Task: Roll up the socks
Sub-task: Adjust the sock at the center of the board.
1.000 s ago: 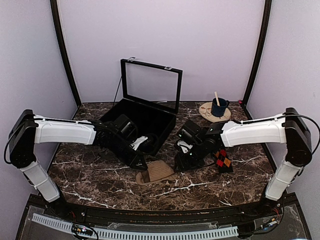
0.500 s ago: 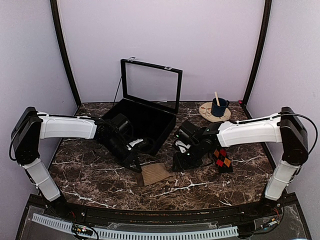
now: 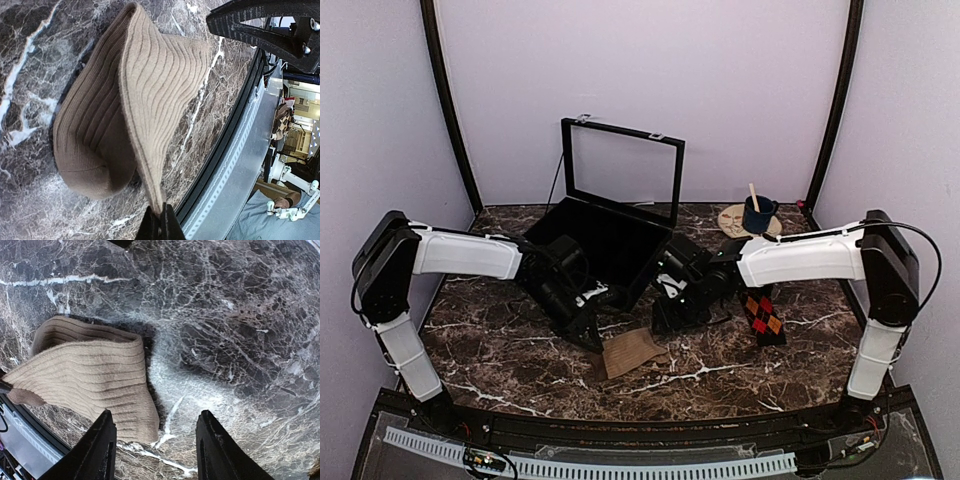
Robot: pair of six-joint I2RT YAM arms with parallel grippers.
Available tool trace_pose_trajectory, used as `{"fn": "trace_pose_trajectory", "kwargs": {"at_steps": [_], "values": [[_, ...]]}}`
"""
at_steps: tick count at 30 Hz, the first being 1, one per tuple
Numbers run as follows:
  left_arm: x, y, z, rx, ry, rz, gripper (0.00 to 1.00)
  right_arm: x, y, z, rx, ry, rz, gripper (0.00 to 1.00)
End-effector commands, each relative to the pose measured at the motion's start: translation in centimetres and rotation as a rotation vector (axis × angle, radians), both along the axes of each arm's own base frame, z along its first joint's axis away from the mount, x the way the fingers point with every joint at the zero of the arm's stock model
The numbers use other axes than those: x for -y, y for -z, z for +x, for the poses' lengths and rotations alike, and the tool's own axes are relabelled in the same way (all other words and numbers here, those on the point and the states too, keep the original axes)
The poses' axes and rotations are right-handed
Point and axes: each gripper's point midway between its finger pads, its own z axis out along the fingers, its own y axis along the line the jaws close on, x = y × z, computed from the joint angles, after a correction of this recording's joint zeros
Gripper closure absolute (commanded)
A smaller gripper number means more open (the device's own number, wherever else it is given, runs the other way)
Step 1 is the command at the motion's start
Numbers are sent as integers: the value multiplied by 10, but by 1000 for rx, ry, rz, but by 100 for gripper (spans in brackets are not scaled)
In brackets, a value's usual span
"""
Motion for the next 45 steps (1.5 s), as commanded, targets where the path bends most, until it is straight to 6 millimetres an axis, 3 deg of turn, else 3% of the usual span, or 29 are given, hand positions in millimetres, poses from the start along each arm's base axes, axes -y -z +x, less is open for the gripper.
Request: {"fn": "trace_pose_trajectory", "kwargs": {"at_steps": [1, 13, 17, 22, 32, 40, 45], "values": [[0, -1, -2, -18, 18, -5, 100, -14, -8, 3, 37, -31, 14, 50], [2, -2, 17, 44, 7, 13, 100, -36, -1, -13, -17, -64, 79, 76], [5, -5, 22, 54, 3, 3, 100, -41, 4, -19, -47, -58, 109, 80], [6, -2, 23, 43, 7, 5, 100, -49, 8, -23, -81, -43, 160, 83], [5, 2, 24, 37, 9, 11, 100, -43, 32, -29, -118, -15, 152, 84], [0, 6, 21, 26, 13, 28, 100, -30, 52, -31, -133, 18, 132, 84], [-1, 8, 22, 26, 8, 36, 100, -25, 52, -29, -130, 33, 142, 84]]}}
